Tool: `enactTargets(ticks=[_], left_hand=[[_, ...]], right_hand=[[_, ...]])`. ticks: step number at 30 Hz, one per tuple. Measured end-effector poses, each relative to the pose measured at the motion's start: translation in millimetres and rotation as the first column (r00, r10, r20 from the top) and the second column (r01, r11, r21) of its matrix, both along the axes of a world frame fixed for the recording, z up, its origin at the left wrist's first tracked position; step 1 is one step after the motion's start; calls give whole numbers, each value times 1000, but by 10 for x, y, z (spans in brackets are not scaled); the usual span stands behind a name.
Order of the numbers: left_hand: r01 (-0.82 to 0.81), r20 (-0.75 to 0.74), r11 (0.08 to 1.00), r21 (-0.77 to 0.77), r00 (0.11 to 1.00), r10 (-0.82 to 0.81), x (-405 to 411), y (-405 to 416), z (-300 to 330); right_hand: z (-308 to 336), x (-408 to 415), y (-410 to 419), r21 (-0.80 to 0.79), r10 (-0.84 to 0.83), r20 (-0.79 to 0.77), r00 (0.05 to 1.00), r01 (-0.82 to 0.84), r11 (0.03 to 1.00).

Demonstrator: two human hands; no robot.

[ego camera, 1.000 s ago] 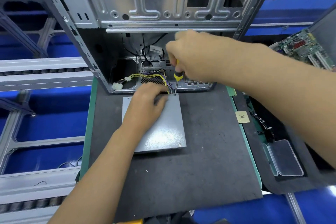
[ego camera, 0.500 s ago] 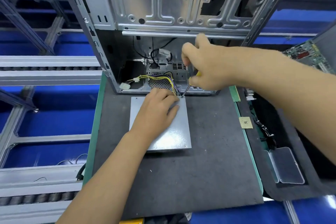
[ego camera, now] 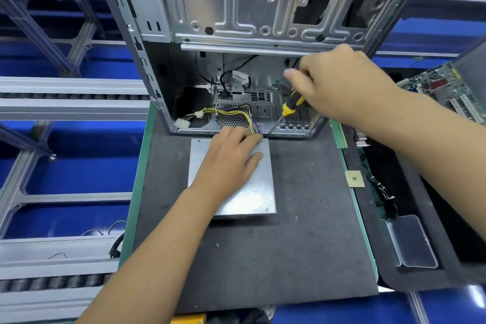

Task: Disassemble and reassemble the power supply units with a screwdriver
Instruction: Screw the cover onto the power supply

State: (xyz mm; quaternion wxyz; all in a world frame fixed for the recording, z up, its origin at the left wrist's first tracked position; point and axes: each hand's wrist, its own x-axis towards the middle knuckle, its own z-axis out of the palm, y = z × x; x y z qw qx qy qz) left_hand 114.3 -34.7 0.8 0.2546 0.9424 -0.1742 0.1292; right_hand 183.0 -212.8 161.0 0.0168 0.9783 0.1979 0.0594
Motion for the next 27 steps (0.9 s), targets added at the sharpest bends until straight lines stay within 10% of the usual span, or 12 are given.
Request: enactTargets(ticks=[11, 15, 18, 22, 27], left_hand=[[25, 41, 998, 61, 999, -28, 22, -35, 2], [-36, 49, 986, -165, 998, 45, -38, 88, 94], [-262, 88, 884, -387, 944, 318, -189, 471, 156], [-623, -257, 589, -515, 768, 587, -659, 1070, 32], [-520, -398, 824, -223, 821, 410, -1251, 1240, -354]], right_hand=[[79, -18, -273, 219, -63, 31, 998, 55, 974], [99, -93, -319, 325, -115, 53, 992, 92, 941], [-2, -186, -344, 456, -163, 45, 986, 124, 881], [-276, -328, -265, 672, -222, -102, 970, 231, 703], [-622, -431, -107, 763, -228, -241, 944, 329, 556]])
